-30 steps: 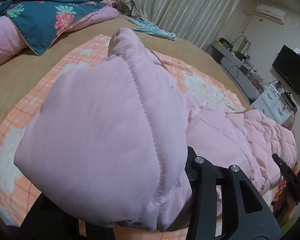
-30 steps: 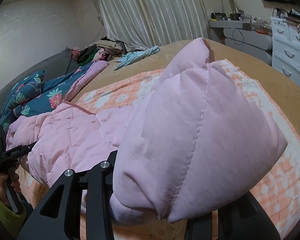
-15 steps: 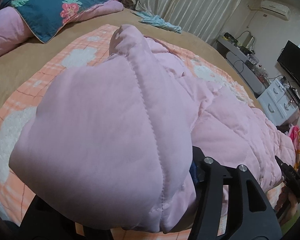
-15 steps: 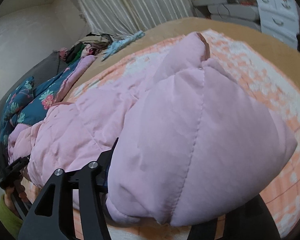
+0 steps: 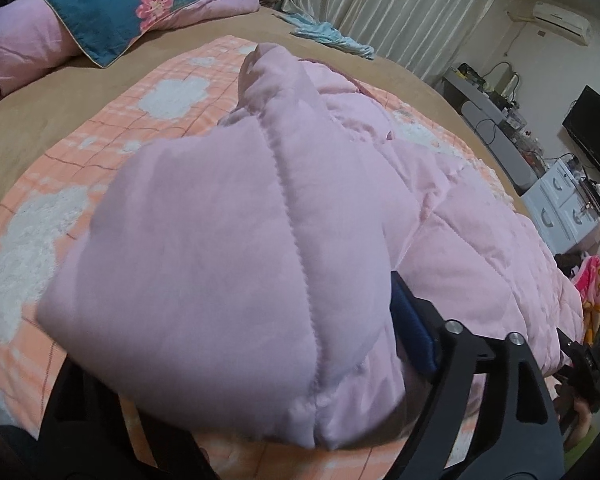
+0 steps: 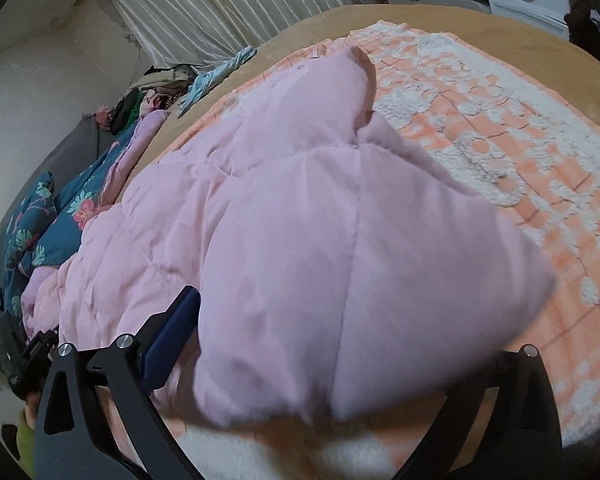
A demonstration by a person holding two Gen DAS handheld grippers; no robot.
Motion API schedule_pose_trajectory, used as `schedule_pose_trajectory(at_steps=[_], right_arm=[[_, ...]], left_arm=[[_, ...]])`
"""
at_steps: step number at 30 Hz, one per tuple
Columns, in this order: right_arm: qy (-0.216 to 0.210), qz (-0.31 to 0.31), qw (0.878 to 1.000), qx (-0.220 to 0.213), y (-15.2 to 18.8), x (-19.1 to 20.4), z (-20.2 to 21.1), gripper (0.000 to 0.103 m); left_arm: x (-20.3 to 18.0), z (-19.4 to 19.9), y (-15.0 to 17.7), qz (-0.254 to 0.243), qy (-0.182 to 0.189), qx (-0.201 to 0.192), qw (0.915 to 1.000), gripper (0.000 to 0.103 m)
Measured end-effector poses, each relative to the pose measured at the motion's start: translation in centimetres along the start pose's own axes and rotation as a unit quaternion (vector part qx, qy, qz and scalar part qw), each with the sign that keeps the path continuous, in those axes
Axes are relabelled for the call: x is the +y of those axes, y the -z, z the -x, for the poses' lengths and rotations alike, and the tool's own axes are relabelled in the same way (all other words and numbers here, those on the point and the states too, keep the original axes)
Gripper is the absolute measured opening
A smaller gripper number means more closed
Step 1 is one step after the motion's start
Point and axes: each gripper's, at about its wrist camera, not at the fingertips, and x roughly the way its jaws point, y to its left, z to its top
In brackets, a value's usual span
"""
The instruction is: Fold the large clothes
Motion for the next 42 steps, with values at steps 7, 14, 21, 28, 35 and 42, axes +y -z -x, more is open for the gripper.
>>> schedule_pose_trajectory(at_steps=[7,14,21,28,35,42], right_arm=[[0.028,0.032,0.999,-0.011,1.5,0.6,2.7,0.099],[0.041,0.066,0.996,-0.043,2.7,2.5,6.0,0.099],[0.043,0.120,0.987,-0.095,3.1,5.6,10.2,0.099],[0.031,0.160,0.978,-0.130,4.1,8.0,13.6,0.099],[0.037,0.199,0.968,-0.151,5.7,10.7,16.0,0.099],[0.041,0.222,0.959,-0.170,7.3,12.4,17.4,0.099]], left_arm=[[0.2,1.7,0.7,-0.004,-0.009,0.001,0.9999,0.088],[0.1,4.5,1.4,-0.011,-0.016,-0.002,0.9998,0.093],[-1.3,8.3,1.8,-0.038,-0.016,-0.030,0.9987,0.094],[-3.9,12.1,1.9,-0.065,0.006,-0.068,0.9955,0.094],[-6.4,13.7,3.0,-0.097,0.021,-0.085,0.9914,0.094],[-8.2,14.0,4.9,-0.110,0.032,-0.089,0.9894,0.094]])
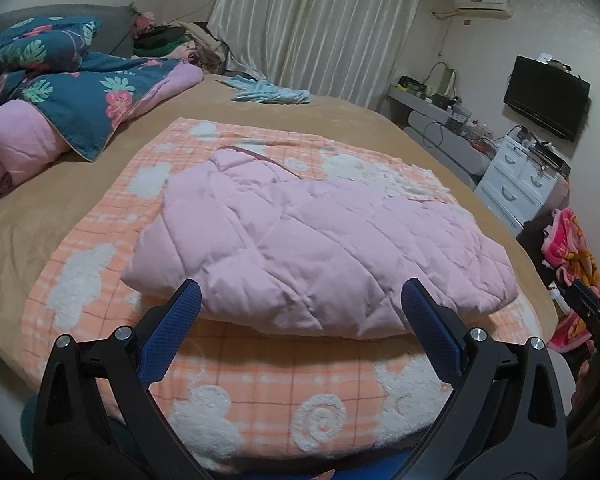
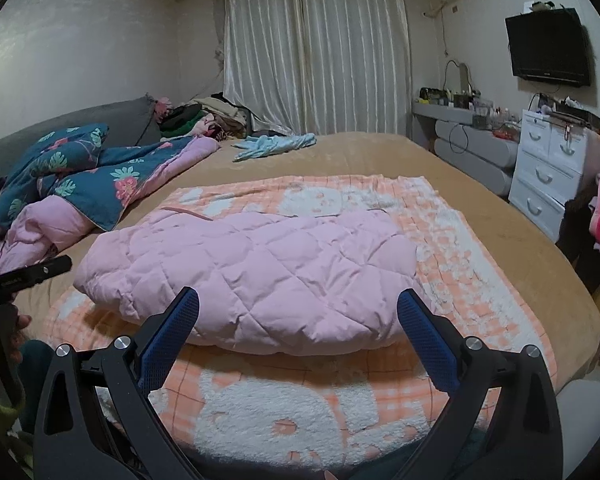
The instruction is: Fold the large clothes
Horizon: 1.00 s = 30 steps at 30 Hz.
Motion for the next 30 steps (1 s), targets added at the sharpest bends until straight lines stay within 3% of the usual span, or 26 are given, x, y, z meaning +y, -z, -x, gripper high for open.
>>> schedule_pose_trajectory(at_steps=[13,20,30], right_arm=[[-0.011,0.018,1.000,-0.012,2.1,2.9,0.2,0.099],[-0.029,0.012,0.998,0.060,3.8,4.0,-3.4,0.099],[-0.034,0.026,0.997,0.066,3.8,4.5,-4.2,0.099]], left_arm=[[-1.7,-0.2,2.3,-0.016,0.012,0.001,0.9998,0.094],[-2.0,-1.0,3.0,-0.023,0.008,0.016,0.9996,0.094],[-2.6,-1.8,3.3,-0.036,-0.004,0.027,0.9990,0.094]])
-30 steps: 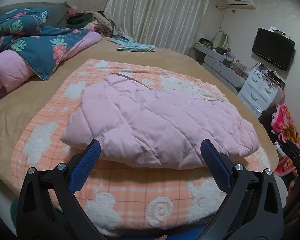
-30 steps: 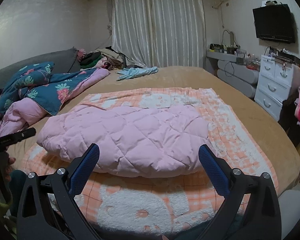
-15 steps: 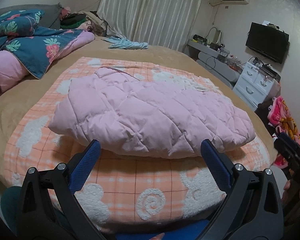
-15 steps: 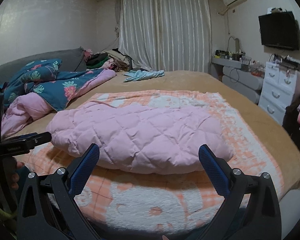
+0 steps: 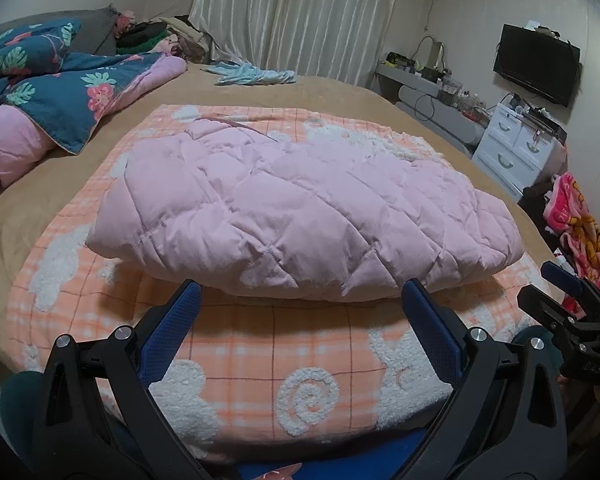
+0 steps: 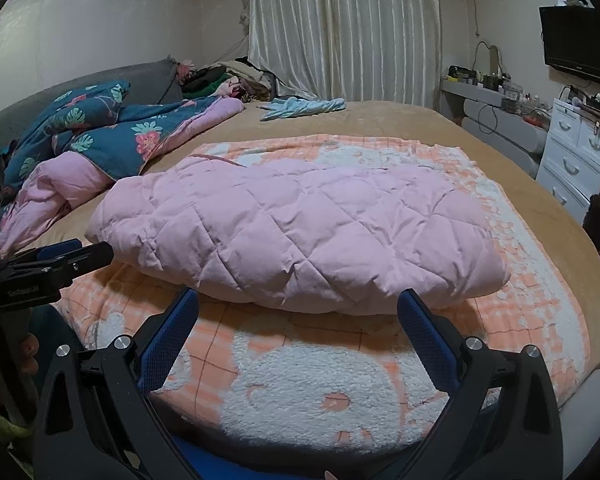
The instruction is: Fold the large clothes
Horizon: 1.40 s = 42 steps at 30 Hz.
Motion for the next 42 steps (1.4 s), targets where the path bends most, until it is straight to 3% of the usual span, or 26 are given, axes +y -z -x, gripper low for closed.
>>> schedule_pose_trajectory(at_steps=[42], right_arm=[[0.001,0.001,1.000,-0.005,-0.51,-0.05,0.71,0.099]], left_arm=[[0.19,0.38,-0.12,-0.003,-0.007,0.000,1.0000,0.094]])
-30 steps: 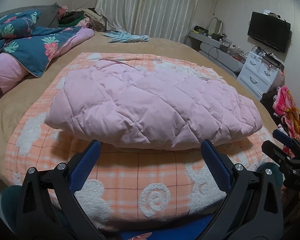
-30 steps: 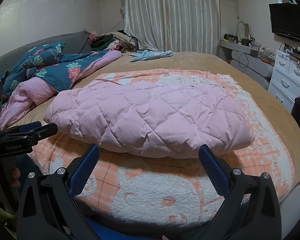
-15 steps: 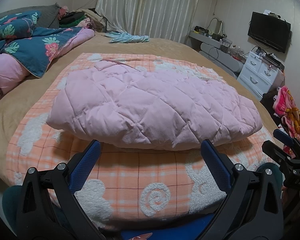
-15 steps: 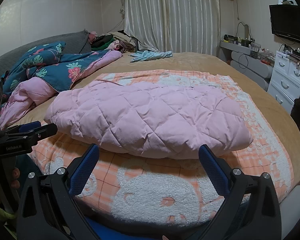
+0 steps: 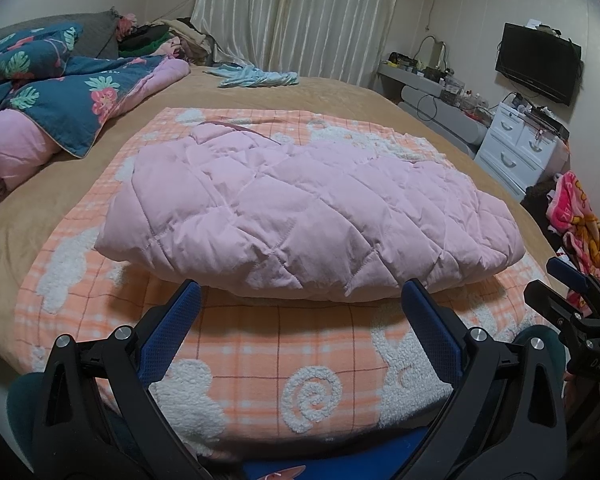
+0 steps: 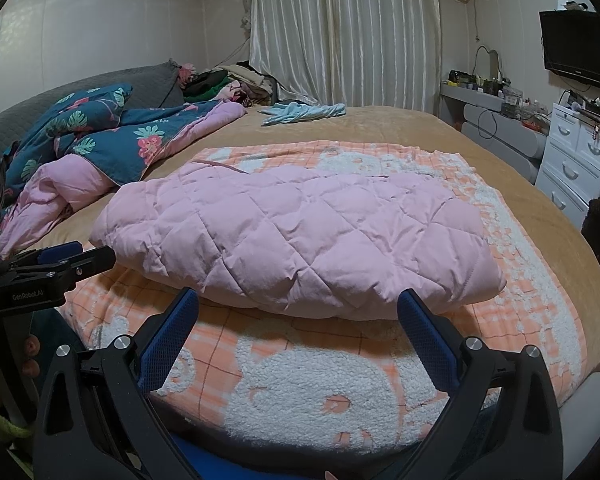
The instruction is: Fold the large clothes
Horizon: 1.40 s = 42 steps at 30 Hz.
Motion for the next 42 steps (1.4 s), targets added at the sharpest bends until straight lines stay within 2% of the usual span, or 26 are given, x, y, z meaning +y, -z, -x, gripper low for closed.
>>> schedule_pose_trajectory(at_steps=[22,42], right_arm=[[0.000,0.002,1.000,-0.001,0.07,-0.02,0.04,0.099],[0.015,0.006,1.000,-0.009,-0.41,-0.58,0.62,0.099]], left_arm=[[0.08,0.16,-0.14,0.001,-0.005,0.000,1.0000,0.094],[-0.61,0.55,0.20,-0.008,0.010,0.006,0.9999,0.094]])
